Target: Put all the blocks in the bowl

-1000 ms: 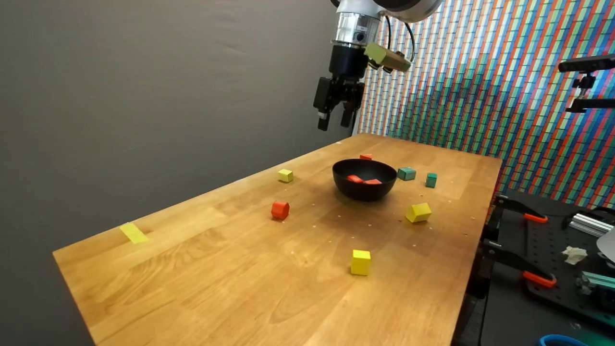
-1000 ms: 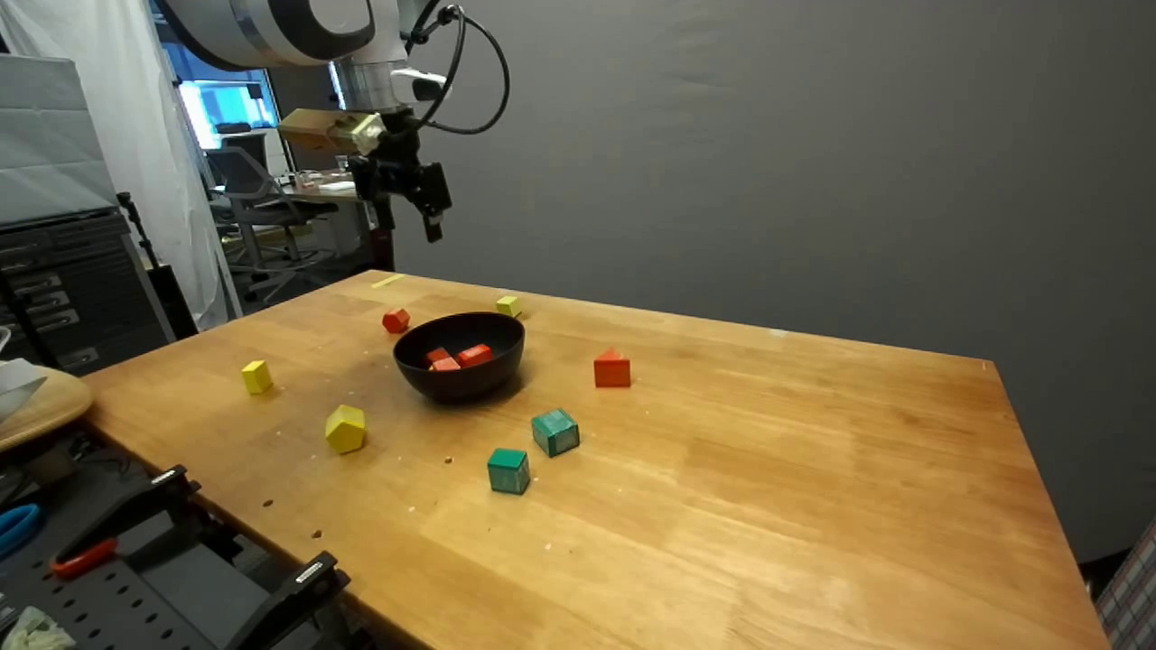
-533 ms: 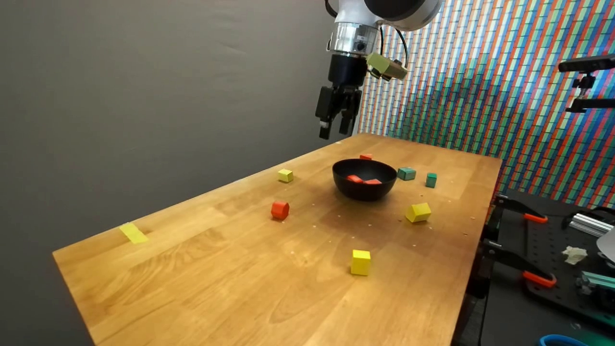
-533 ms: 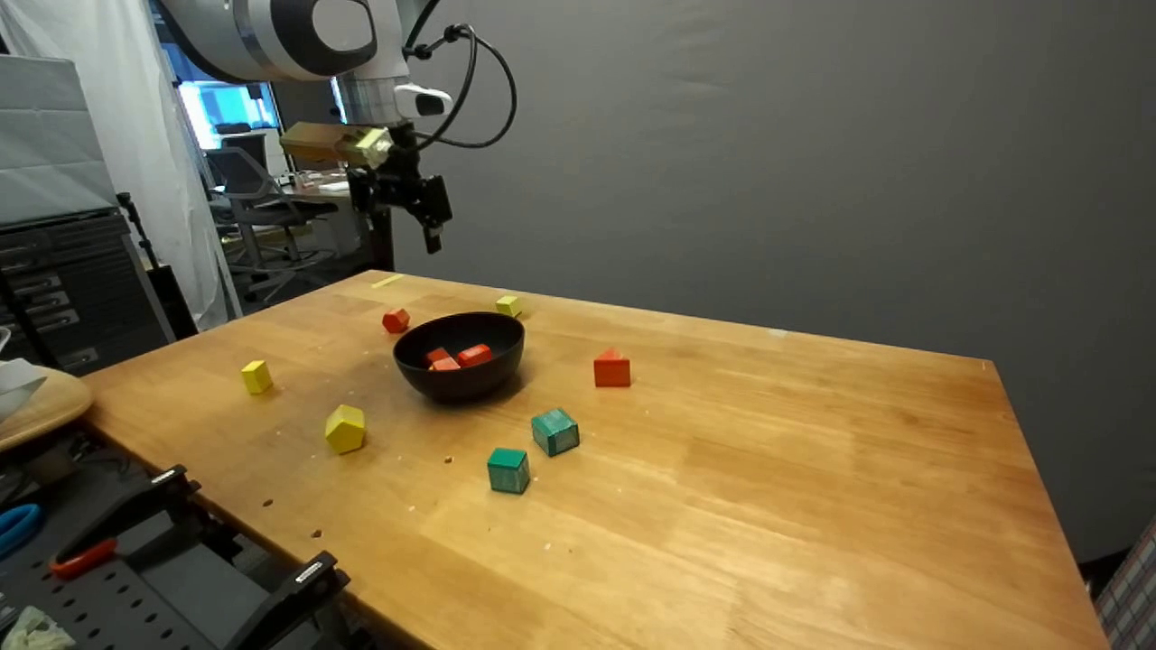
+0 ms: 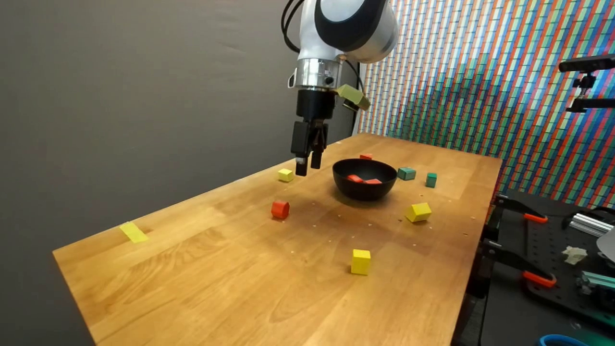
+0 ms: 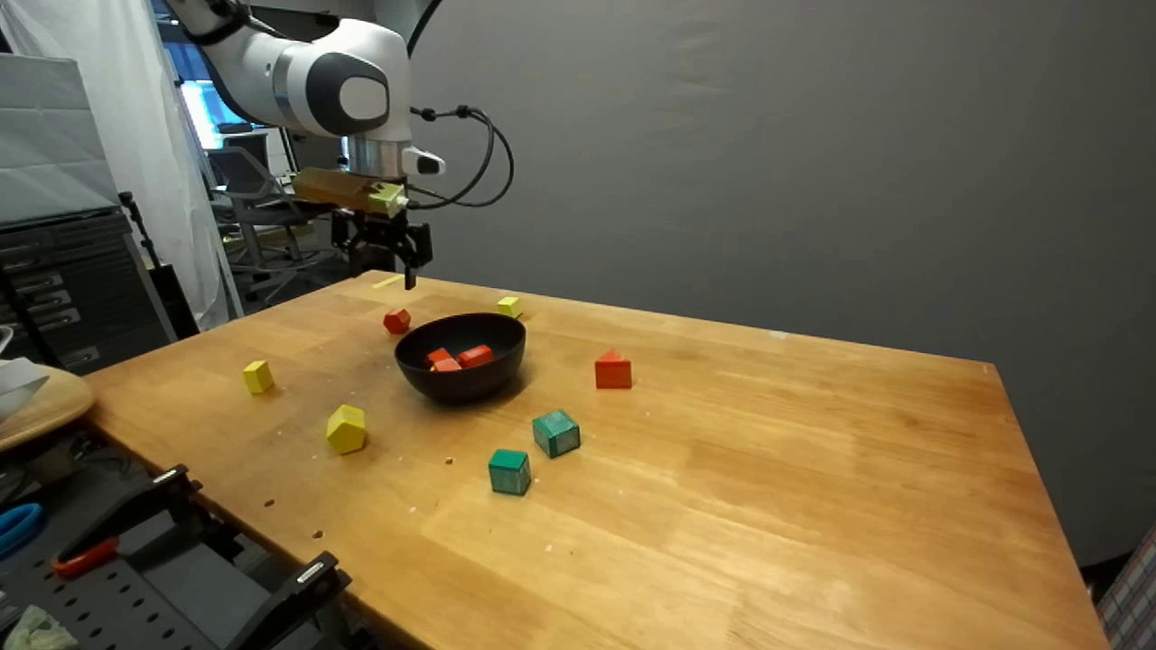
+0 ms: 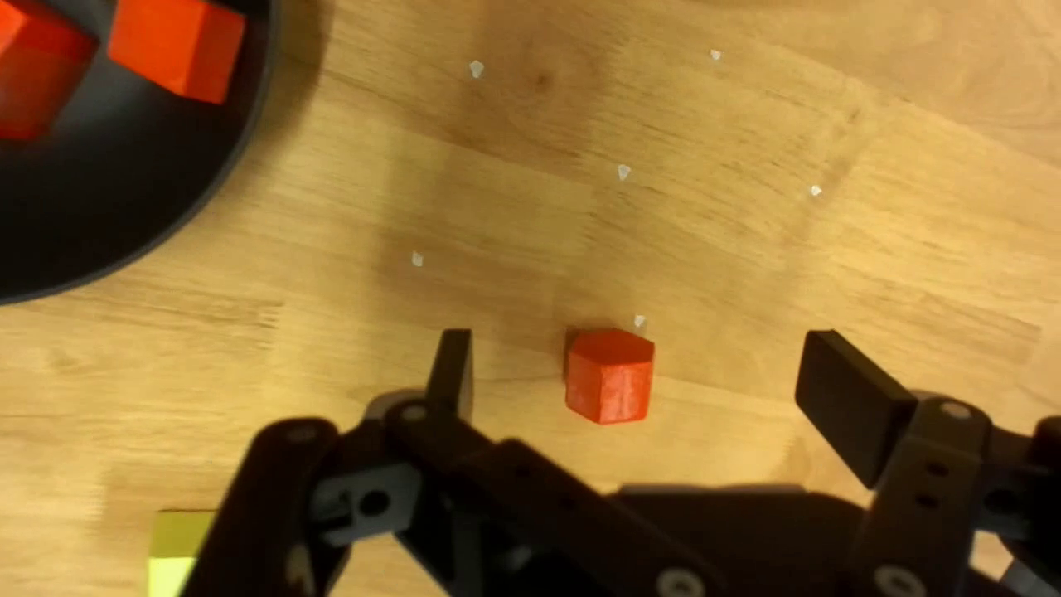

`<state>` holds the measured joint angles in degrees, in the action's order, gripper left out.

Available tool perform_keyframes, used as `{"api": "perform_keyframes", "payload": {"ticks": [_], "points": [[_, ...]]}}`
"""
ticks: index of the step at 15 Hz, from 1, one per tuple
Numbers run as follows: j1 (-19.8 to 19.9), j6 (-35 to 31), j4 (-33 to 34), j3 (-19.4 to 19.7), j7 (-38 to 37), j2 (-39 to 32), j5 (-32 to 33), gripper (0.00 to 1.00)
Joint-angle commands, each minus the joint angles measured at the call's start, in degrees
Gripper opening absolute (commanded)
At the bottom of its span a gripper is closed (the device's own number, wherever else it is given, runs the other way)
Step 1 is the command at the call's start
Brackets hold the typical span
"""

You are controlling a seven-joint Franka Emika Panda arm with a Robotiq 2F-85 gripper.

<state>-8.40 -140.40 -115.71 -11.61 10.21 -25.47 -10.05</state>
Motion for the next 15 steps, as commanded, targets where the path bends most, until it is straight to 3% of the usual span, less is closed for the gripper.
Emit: {"api": "perform_keyframes", "payload": {"ticks": [1, 8, 9, 10, 15], "points": [[0.1, 6.4, 10.5, -1.0, 2.2, -8.5, 1.8, 1.00], [-3.0, 5.9, 21.4, -0.9, -1.6, -18.3, 2.3, 1.00], [-3.5, 6.5, 22.4, -0.7, -2.3, -19.1, 2.6, 0.92], [-4.0, 6.7, 23.1, -0.3, -3.3, -19.8, 2.9, 0.73], [-7.4, 4.0, 23.0, 3.6, -7.8, -20.5, 9.7, 0.33]]}}
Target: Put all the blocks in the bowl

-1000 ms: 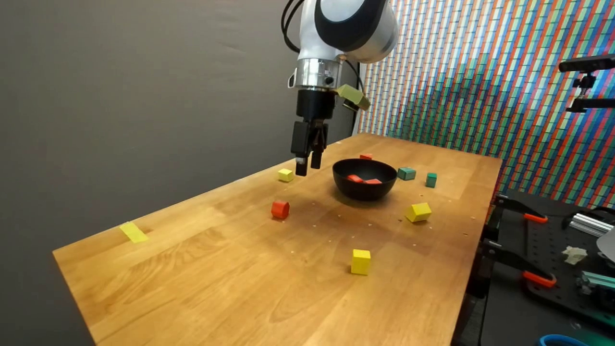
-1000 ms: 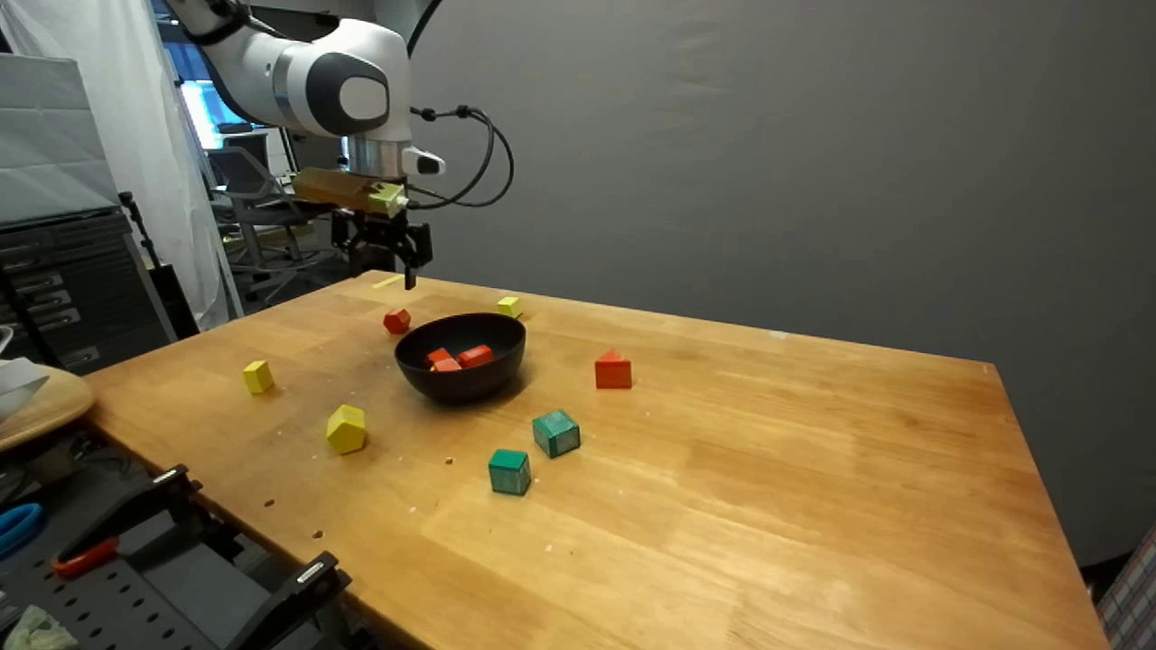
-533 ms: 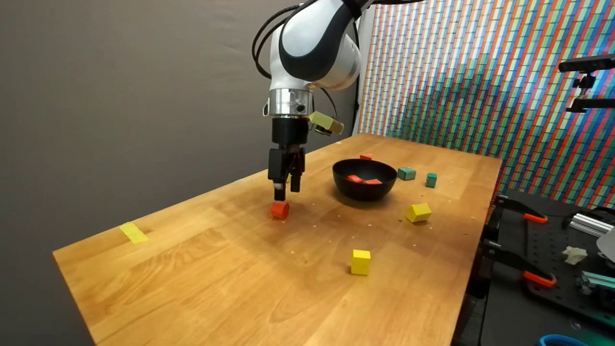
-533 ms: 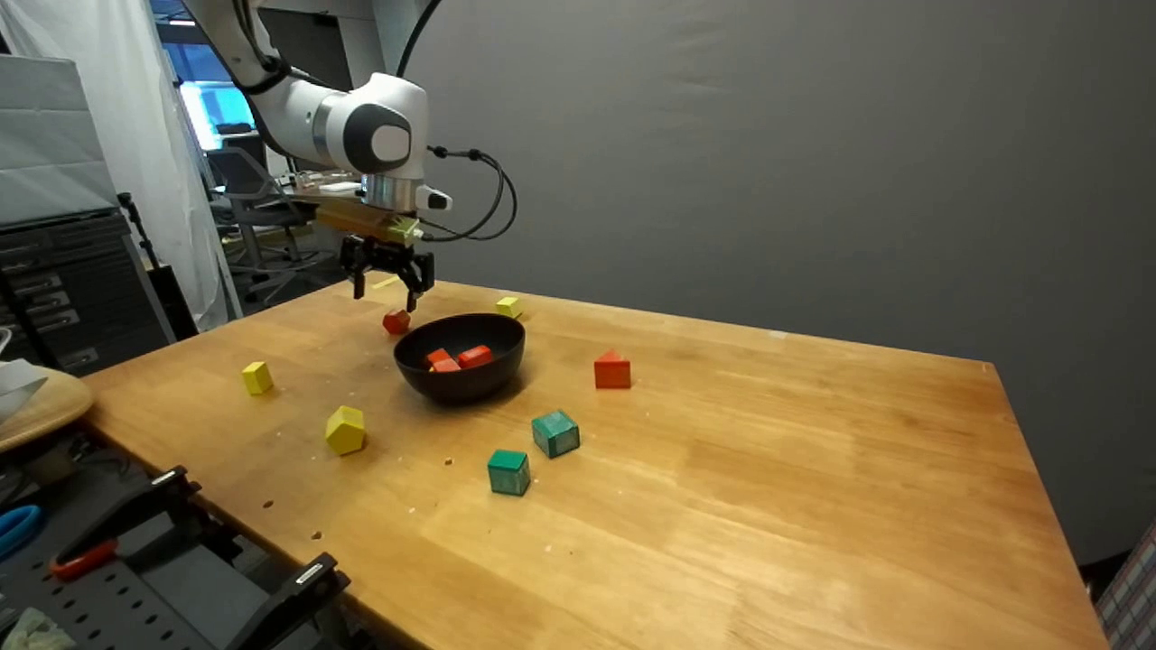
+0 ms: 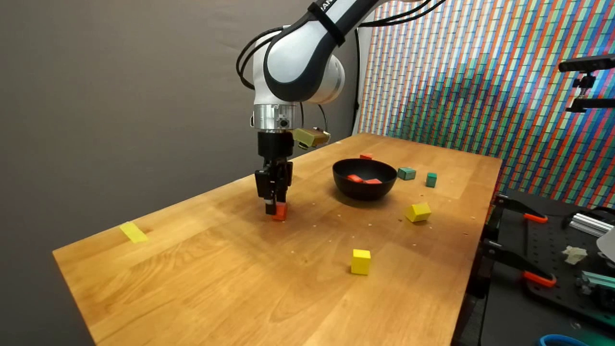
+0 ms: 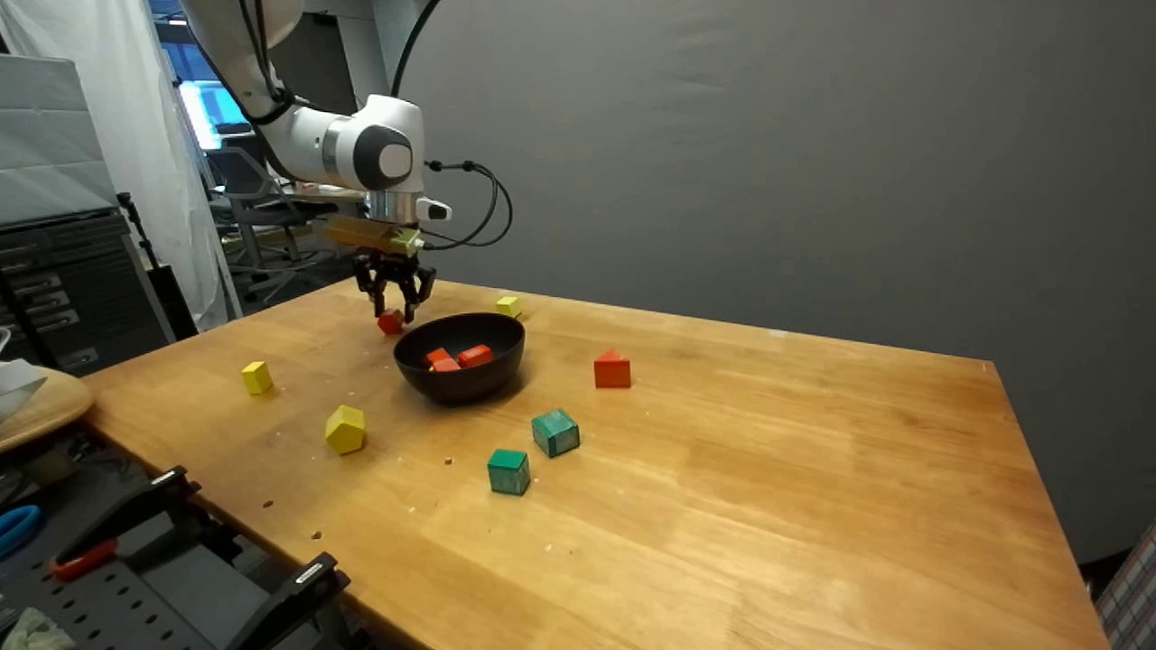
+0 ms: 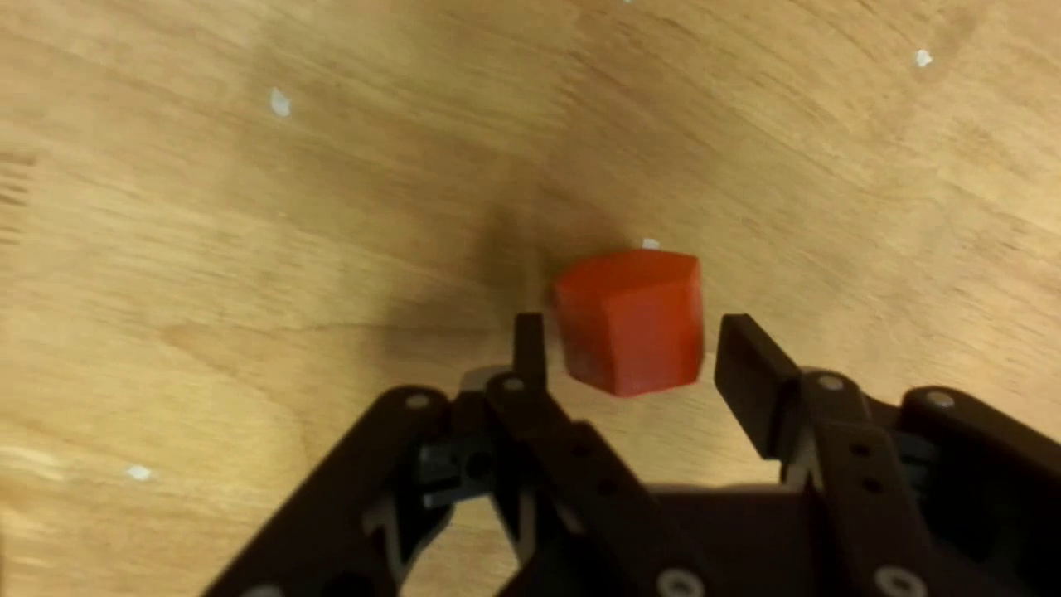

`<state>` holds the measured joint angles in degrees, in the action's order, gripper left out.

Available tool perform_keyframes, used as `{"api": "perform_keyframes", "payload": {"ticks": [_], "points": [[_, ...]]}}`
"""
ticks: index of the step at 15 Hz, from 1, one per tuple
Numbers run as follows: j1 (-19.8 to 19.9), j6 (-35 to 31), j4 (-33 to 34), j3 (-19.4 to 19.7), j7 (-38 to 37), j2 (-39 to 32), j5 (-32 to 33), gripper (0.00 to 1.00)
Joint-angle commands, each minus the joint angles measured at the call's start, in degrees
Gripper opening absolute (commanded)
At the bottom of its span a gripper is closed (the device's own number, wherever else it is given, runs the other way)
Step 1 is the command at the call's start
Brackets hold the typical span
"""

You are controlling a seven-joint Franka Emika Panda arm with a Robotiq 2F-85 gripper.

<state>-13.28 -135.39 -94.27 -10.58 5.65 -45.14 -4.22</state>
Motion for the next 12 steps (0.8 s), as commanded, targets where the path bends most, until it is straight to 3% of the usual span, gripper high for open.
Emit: {"api": "perform_keyframes", "payload": {"ticks": [1, 2, 3, 7, 12], "points": [[-3.0, -1.5, 1.1, 3.1, -4.1, -0.8, 5.0, 0.27], [-3.3, -1.9, 0.8, 3.4, -4.8, -0.6, 5.7, 0.19], [-3.5, -2.1, 0.0, 3.5, -5.5, 0.3, 6.2, 0.19], [-2.0, -0.8, -7.7, 2.6, -6.2, 10.4, 5.8, 0.19], [2.6, -6.6, -18.3, 4.6, -12.4, 21.8, 1.8, 0.19]]}}
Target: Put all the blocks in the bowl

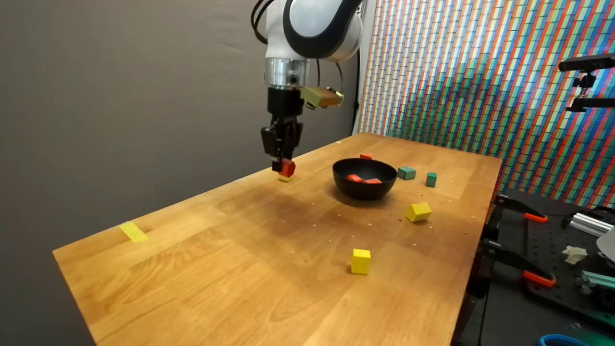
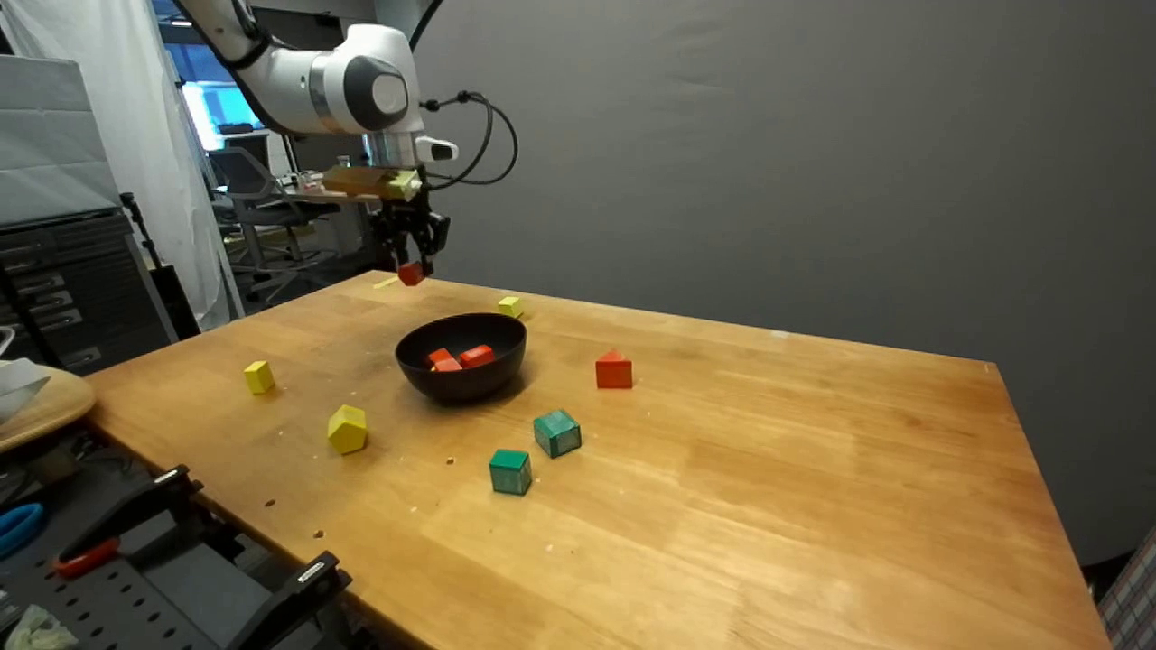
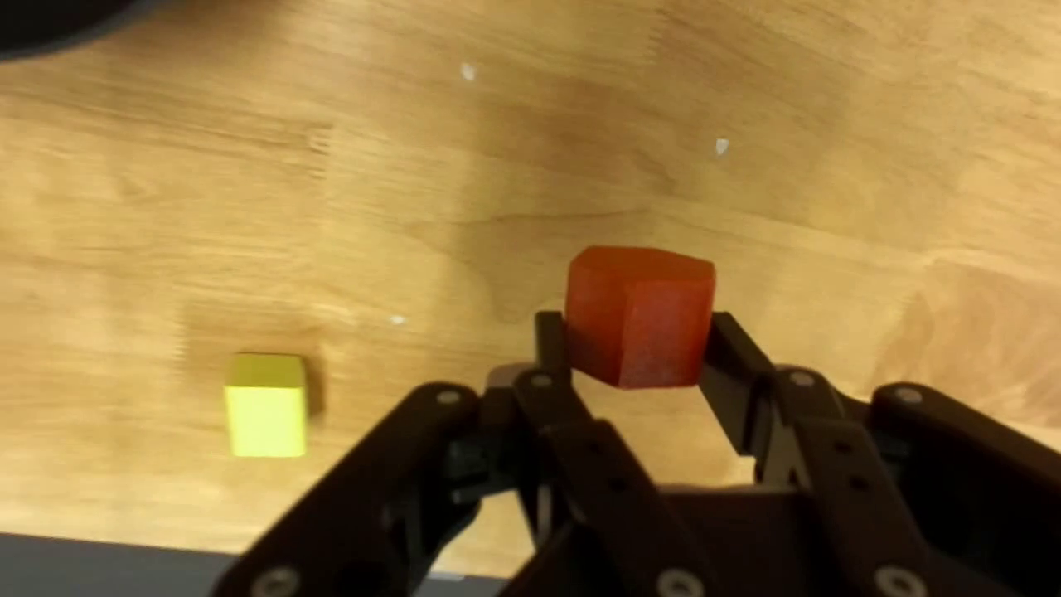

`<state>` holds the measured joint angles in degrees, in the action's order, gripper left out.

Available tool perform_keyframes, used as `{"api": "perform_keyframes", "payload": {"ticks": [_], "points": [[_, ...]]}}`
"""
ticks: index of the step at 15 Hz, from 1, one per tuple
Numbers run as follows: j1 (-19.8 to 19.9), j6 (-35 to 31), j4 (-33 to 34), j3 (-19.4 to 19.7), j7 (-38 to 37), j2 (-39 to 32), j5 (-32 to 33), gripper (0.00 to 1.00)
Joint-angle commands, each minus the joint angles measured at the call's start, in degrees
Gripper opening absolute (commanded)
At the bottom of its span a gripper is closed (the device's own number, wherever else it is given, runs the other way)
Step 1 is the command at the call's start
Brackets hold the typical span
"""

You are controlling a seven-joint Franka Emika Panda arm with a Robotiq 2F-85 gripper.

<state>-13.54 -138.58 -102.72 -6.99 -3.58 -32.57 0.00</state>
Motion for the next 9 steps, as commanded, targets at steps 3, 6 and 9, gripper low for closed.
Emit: {"api": "perform_keyframes", "payload": {"ticks": [3, 6, 9], "points": [[6.4, -3.9, -17.4, 3.3, -5.5, 15.8, -4.7, 0.19], [10.2, -3.8, -24.9, 5.9, -7.0, 21.3, -6.9, 0.19], [12.4, -2.4, -29.5, 7.6, -7.9, 23.7, -7.6, 0.19]]}}
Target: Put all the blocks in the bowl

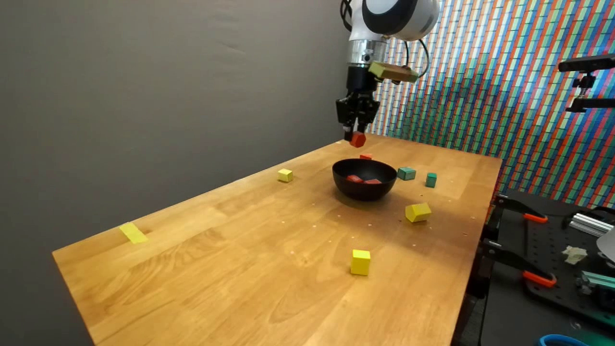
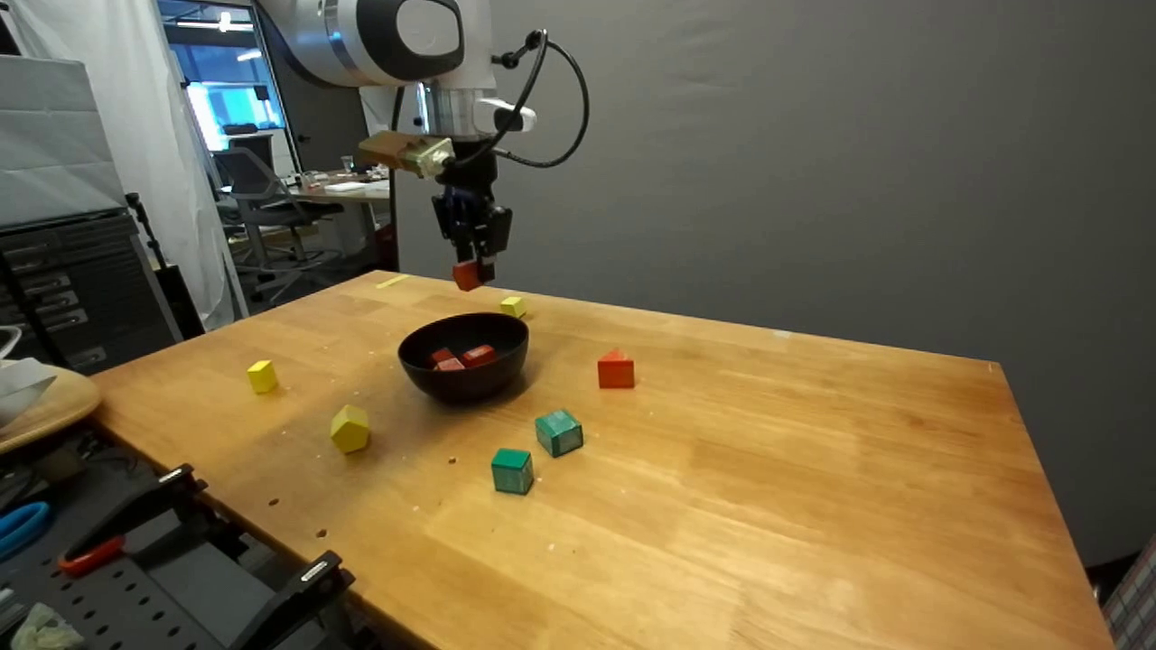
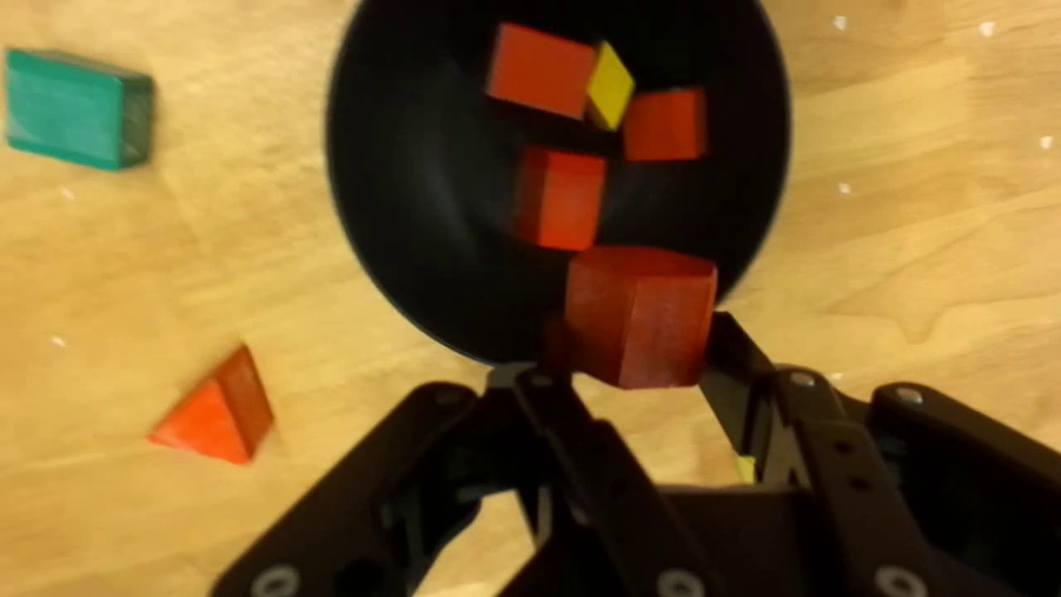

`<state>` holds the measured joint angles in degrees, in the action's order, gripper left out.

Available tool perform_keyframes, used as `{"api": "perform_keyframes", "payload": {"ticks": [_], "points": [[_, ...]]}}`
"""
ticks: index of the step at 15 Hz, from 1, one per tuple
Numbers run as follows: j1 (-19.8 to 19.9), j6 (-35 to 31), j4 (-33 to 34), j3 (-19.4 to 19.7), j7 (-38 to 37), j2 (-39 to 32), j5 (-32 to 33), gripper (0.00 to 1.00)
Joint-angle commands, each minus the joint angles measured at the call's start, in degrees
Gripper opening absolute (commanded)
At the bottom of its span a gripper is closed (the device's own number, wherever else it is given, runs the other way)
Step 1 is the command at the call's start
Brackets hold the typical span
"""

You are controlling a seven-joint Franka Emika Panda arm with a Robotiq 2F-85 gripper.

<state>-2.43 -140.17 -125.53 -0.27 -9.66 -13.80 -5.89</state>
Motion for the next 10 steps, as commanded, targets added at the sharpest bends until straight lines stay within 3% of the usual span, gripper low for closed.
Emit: {"api": "perform_keyframes", "payload": {"ticks": [1, 5, 6, 7, 10], "points": [[1.9, -0.8, -7.9, 0.9, -1.5, 5.4, -2.6, 0.19], [1.9, -6.1, -11.5, -0.6, 0.4, 5.7, -6.9, 0.19], [1.6, -8.0, -12.0, -1.1, 0.1, 5.3, -7.9, 0.69], [1.4, -8.9, -12.3, -1.6, -0.1, 5.0, -8.3, 0.69], [0.6, -10.5, -14.6, -2.2, -1.8, 6.9, -8.3, 0.92]]}}
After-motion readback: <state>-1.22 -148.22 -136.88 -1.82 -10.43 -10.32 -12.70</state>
